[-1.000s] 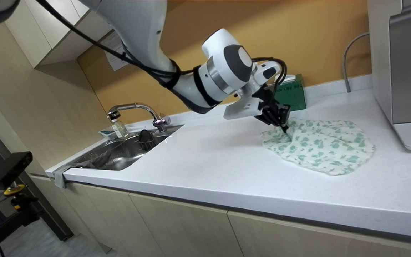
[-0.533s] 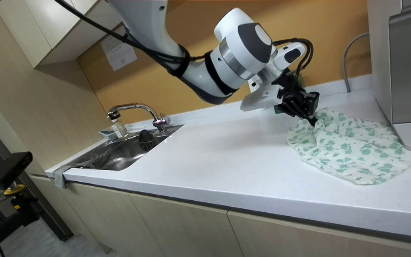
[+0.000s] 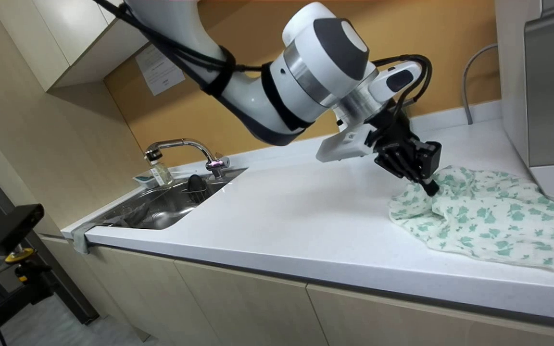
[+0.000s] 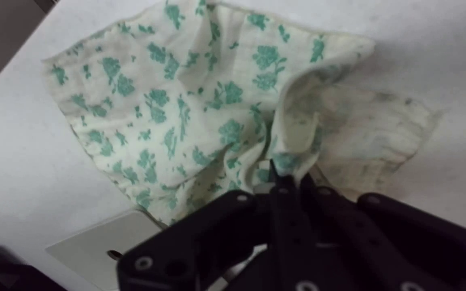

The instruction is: Use the cloth on the right to wipe the counter

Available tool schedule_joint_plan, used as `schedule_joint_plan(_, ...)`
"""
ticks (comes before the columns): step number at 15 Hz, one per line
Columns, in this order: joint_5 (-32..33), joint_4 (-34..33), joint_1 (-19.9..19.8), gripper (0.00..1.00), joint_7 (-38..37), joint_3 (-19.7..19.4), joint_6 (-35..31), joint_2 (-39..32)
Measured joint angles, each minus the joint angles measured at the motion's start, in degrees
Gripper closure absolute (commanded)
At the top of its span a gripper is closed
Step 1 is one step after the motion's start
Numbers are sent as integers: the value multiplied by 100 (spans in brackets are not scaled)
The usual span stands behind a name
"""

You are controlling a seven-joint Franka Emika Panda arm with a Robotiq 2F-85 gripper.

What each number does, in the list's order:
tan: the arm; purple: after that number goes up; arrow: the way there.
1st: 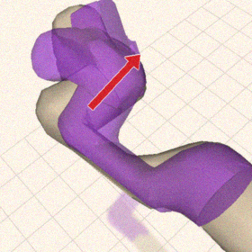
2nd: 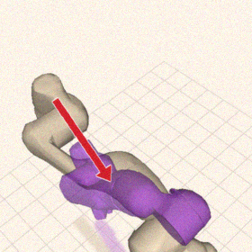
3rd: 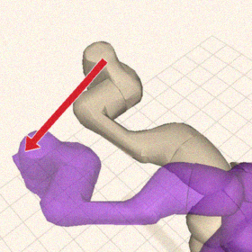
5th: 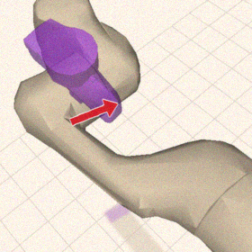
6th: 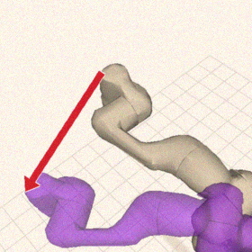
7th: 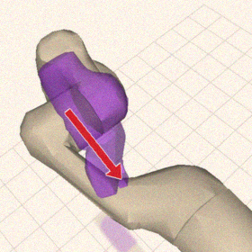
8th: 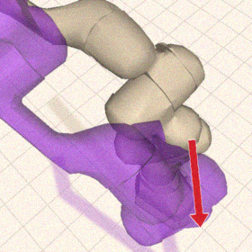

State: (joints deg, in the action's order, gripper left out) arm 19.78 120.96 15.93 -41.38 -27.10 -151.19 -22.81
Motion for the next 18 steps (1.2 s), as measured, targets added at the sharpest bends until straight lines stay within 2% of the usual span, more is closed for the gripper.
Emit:
schedule_joint_plan(3,183,543,-102,99,-159,76,51,350)
schedule_joint_plan(6,158,1020,-301,99,-166,410,64,644)
schedule_joint_plan(9,-3,1386,-481,99,-142,944,61,891)
schedule_joint_plan(12,-461,1598,-550,99,0,1582,20,1088)
schedule_joint_plan(16,-1200,1641,-537,99,397,2439,-110,1140)
schedule_joint_plan(18,-1393,1585,-521,99,551,2693,-147,1088)
